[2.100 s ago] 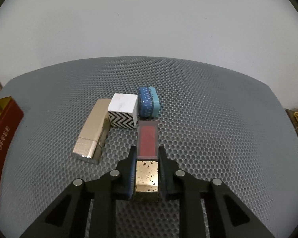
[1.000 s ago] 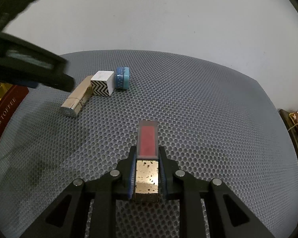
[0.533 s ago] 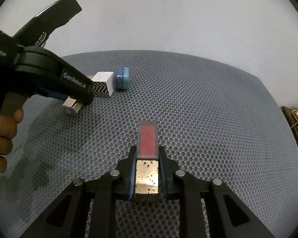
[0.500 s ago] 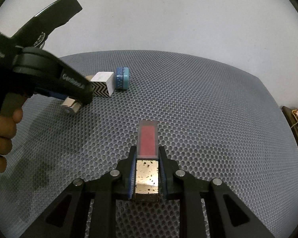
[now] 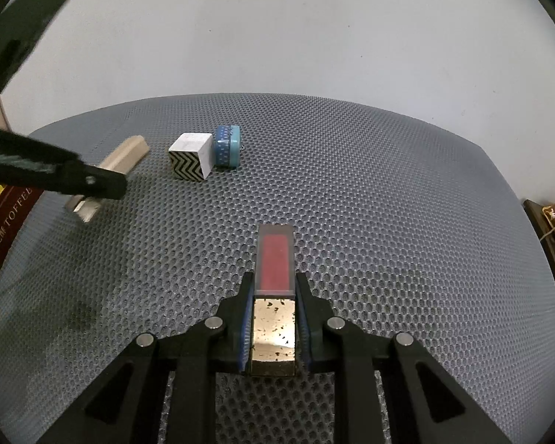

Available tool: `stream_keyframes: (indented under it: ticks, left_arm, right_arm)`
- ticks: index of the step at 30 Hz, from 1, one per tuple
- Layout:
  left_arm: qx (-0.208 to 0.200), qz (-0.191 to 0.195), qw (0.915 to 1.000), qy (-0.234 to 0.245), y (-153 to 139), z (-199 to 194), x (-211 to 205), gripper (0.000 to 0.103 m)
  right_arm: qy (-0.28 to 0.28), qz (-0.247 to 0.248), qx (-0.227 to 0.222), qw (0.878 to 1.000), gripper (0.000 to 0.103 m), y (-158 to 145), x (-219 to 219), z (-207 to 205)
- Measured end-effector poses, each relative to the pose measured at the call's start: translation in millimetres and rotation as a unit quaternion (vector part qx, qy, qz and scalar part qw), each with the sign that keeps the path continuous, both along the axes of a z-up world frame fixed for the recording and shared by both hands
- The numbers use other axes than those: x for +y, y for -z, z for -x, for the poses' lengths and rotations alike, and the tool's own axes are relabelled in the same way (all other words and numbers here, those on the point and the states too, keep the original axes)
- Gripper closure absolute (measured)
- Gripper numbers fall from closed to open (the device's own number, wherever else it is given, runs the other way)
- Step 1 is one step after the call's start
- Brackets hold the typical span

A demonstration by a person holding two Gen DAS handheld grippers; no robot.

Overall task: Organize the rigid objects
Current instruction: 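Carry the silver case with the left tool down into the gold tin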

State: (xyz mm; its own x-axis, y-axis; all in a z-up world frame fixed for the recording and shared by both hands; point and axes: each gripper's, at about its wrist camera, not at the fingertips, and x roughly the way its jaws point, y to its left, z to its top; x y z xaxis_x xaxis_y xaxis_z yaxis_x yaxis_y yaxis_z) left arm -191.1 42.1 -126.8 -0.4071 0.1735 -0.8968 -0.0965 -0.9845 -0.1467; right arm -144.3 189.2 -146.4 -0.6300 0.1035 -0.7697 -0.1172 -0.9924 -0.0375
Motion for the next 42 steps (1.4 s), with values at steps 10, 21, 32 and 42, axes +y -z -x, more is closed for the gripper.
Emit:
stream_keyframes:
  ticks: [10,21,32,42]
  left_arm:
    - [0.007,0.011,0.9999,0.003,-19.0,-19.4,-15.0,0.076]
    - [0.009,0.044,0.9979,-0.046,-35.2,-43.2,-41.2,0.076]
    - [-0.003,0.075,0.9893,-0.126,-40.5,-58.6,-106.5,0.076]
    - [-0.013,0.094,0.9811,-0.169,-36.6,-70.2,-165.4,0.076]
  right_arm:
    - [0.000,-0.002,0.000,1.000,0.082,-0.8,10.5,-21.9]
    - [-0.001,-0.009,-0.001,1.000,0.082,3.7,6.3,-17.7]
    - [-0.001,-0.016,-0.002,1.000,0.082,0.7,3.1,-17.3]
    - [-0.001,-0.021,-0.002,1.000,0.082,1.1,6.0,-17.6]
